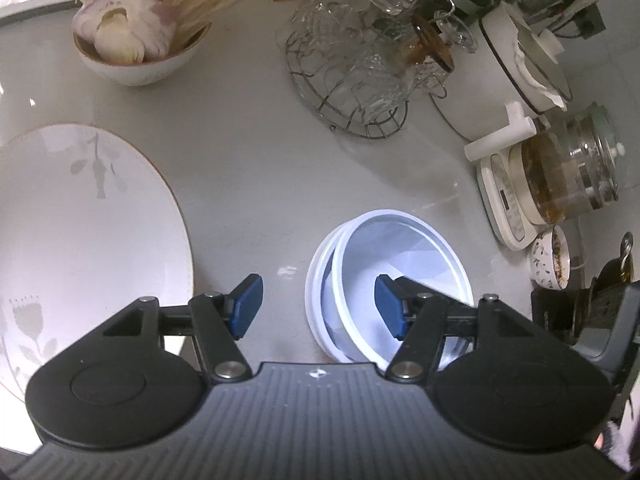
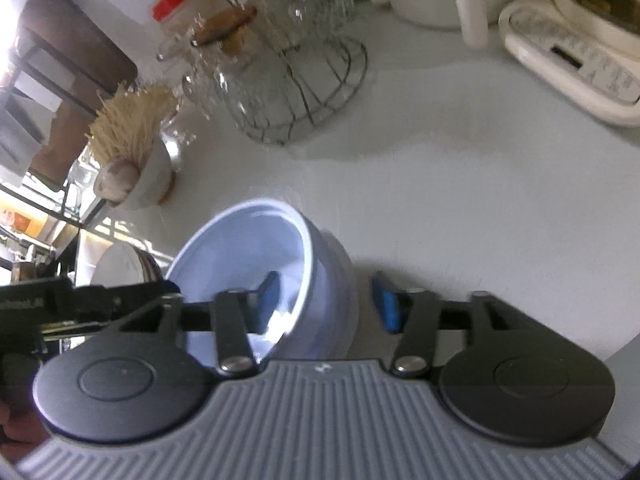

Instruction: Organize plates and bowls

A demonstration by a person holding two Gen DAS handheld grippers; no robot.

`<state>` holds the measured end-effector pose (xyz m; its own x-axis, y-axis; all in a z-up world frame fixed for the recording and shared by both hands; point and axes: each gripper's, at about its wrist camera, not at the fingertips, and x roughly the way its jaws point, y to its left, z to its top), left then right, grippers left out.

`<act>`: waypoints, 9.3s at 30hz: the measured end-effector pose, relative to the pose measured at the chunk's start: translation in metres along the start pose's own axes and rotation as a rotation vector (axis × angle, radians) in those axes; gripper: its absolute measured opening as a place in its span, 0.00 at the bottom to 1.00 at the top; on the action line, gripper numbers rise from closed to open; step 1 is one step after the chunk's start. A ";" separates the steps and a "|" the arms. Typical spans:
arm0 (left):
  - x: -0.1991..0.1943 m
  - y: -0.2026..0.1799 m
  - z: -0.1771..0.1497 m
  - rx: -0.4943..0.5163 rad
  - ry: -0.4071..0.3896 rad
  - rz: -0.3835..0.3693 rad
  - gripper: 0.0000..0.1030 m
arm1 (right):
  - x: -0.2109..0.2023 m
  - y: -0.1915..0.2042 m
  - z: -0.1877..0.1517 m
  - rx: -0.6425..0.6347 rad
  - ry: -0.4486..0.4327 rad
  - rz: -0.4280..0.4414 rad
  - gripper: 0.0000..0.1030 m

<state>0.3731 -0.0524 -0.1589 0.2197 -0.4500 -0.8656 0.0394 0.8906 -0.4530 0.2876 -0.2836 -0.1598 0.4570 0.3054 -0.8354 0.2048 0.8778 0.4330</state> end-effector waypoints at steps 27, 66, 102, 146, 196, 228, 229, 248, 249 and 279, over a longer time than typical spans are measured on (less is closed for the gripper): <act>0.018 -0.004 -0.004 0.000 0.040 -0.045 0.66 | -0.013 -0.011 0.002 0.047 -0.021 0.005 0.24; 0.045 -0.009 -0.004 -0.061 0.014 -0.091 0.50 | -0.003 -0.044 -0.004 0.161 0.066 0.159 0.35; -0.046 -0.046 -0.011 -0.015 -0.129 -0.049 0.50 | -0.071 0.016 0.021 -0.085 -0.049 0.189 0.35; -0.090 0.153 0.008 -0.143 -0.123 0.038 0.51 | 0.058 0.187 -0.016 -0.266 0.200 0.134 0.35; -0.169 0.130 -0.019 0.089 -0.345 0.072 0.55 | -0.027 0.222 -0.027 -0.264 -0.141 0.069 0.55; -0.294 0.032 -0.241 0.029 -0.614 0.142 0.55 | -0.216 0.162 -0.156 -0.437 -0.378 0.214 0.56; -0.294 0.033 -0.245 0.025 -0.613 0.139 0.55 | -0.217 0.160 -0.160 -0.438 -0.372 0.216 0.56; -0.308 0.021 -0.326 0.023 -0.628 0.309 0.89 | -0.229 0.144 -0.194 -0.485 -0.355 0.163 0.68; -0.310 0.020 -0.327 0.022 -0.632 0.319 0.90 | -0.230 0.144 -0.196 -0.487 -0.360 0.166 0.71; -0.318 0.018 -0.340 0.017 -0.649 0.402 0.94 | -0.243 0.143 -0.216 -0.528 -0.386 0.130 1.00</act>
<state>-0.0280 0.0848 0.0357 0.7490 0.0326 -0.6617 -0.1504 0.9811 -0.1219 0.0196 -0.1525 0.0319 0.7463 0.3532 -0.5642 -0.2795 0.9356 0.2159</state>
